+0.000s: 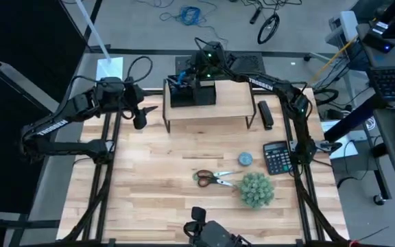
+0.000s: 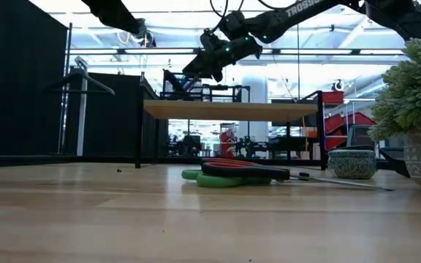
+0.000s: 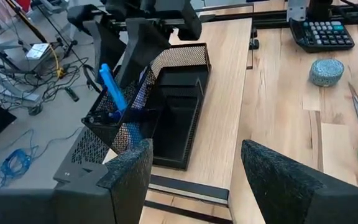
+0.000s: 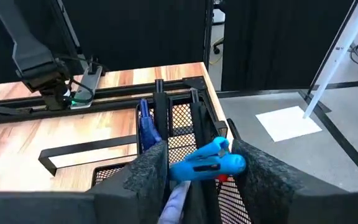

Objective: Pick and place office supplies into organizer
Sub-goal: Remove the blue pen from the desk organizer on the shelf

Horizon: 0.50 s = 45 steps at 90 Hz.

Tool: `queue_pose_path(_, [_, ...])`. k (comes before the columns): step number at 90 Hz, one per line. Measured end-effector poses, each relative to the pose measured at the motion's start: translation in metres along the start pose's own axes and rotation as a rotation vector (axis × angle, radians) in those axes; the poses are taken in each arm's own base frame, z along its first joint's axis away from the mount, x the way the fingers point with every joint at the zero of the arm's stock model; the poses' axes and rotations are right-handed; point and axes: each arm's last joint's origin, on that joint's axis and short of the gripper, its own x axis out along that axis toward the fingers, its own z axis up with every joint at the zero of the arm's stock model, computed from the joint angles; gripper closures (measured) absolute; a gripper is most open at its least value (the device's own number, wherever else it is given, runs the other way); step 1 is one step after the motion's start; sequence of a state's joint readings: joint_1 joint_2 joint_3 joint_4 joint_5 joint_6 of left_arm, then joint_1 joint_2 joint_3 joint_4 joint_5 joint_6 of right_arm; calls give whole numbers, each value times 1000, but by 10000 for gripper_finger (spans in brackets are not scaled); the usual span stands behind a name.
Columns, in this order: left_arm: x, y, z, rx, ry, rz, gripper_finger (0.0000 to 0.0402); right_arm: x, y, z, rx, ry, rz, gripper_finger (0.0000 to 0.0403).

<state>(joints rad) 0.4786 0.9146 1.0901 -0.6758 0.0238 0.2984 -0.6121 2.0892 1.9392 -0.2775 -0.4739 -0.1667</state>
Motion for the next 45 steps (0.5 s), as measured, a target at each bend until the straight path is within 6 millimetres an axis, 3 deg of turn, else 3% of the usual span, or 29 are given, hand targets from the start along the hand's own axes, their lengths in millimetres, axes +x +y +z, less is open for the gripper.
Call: queue_pose_path(45, [0,0,0,0,0,0,166,-1,1,-2,-49,25,9,368])
